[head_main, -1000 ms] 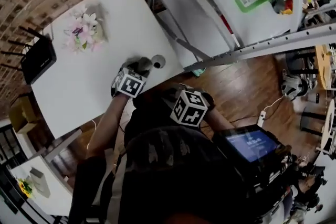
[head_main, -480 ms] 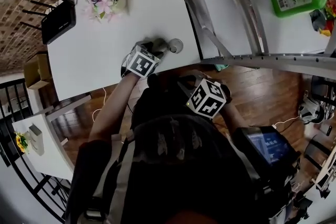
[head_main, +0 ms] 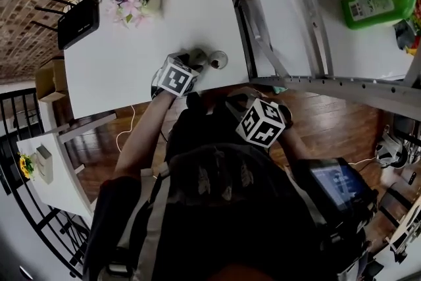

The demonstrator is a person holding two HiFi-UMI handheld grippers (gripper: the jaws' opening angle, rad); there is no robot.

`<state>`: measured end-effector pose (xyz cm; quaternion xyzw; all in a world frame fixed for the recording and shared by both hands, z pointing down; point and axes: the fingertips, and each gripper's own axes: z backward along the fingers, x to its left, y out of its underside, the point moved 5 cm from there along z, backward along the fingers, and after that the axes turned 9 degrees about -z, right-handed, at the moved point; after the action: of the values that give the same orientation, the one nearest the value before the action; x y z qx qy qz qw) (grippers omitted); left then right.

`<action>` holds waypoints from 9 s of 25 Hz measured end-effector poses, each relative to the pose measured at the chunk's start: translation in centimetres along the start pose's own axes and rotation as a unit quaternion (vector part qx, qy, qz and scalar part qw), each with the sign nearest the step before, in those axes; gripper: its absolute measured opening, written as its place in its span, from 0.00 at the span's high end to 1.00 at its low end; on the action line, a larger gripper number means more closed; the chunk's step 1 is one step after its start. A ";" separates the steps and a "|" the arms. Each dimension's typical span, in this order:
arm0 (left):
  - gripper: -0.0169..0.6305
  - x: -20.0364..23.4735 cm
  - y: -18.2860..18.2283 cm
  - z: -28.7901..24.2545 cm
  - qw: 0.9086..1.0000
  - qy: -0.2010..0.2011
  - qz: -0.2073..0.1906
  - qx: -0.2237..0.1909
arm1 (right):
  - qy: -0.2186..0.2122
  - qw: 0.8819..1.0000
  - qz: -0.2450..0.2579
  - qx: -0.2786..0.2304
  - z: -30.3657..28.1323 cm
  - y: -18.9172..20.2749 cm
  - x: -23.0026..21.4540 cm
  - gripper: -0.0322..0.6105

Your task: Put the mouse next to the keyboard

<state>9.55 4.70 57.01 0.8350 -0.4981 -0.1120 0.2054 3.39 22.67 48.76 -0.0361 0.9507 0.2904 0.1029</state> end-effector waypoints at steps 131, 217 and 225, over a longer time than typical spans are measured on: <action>0.56 14.8 29.6 14.9 0.957 -0.164 0.213 -0.112 | -0.069 0.974 0.192 0.097 -15.7 -19.7 12.5 0.94; 0.55 24.4 43.8 25.4 0.915 -0.265 0.284 -0.111 | -0.058 0.982 0.154 0.089 -19.8 -23.3 17.3 0.94; 0.56 24.1 38.6 30.8 0.893 -0.308 0.262 -0.196 | -0.062 0.988 0.135 0.037 -18.9 -23.9 16.1 0.94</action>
<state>-21.35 -39.80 47.53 0.5405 -0.7050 -0.4011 0.2234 -12.57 -7.84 47.55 0.1142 0.9487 0.2680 0.1233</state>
